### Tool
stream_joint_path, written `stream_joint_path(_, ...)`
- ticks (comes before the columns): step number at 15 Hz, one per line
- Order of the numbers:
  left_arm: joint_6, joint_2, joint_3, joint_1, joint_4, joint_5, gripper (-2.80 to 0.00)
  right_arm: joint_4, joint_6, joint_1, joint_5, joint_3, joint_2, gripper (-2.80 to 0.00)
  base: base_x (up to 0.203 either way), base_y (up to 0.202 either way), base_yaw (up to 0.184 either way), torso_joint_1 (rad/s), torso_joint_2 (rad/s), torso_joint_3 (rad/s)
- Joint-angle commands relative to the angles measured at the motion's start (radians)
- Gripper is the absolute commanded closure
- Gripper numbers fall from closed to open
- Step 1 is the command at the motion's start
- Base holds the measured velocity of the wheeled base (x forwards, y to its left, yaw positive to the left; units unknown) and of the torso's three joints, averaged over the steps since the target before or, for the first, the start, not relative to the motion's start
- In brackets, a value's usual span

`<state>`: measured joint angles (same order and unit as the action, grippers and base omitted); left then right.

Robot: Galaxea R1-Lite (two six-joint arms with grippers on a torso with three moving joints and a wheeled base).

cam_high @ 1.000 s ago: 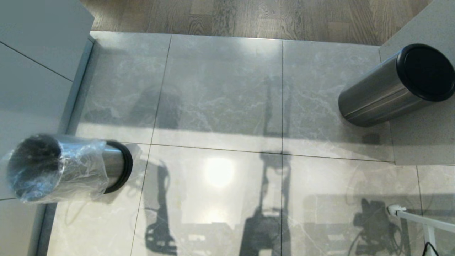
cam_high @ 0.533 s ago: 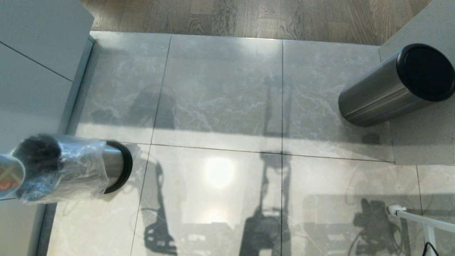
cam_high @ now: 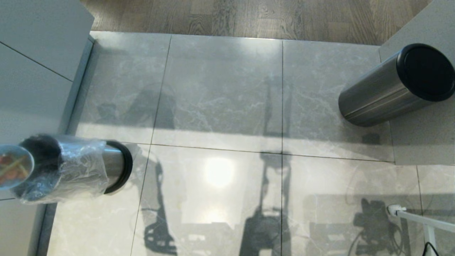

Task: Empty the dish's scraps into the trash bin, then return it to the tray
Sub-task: Pour the leftover food from the bowl into the trash can

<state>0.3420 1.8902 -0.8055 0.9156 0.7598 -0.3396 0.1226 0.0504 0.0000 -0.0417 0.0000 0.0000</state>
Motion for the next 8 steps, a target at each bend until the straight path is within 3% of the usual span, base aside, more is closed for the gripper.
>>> stream_joint_path(1, 0.024, 0.000, -0.007, -0.012, 0.005, 0.008, 0.00, 0.001, 0.000, 0.000, 0.000, 0.000, 0.000, 0.00, 0.000, 0.000, 0.000, 0.000, 0.00, 0.000)
stream_joint_path(8, 0.228, 0.001, -0.076, -0.012, 0.004, 0.084, 0.00, 0.000, 0.000, 0.000, 0.000, 0.000, 0.000, 0.00, 0.000, 0.000, 0.000, 0.000, 0.00, 0.000)
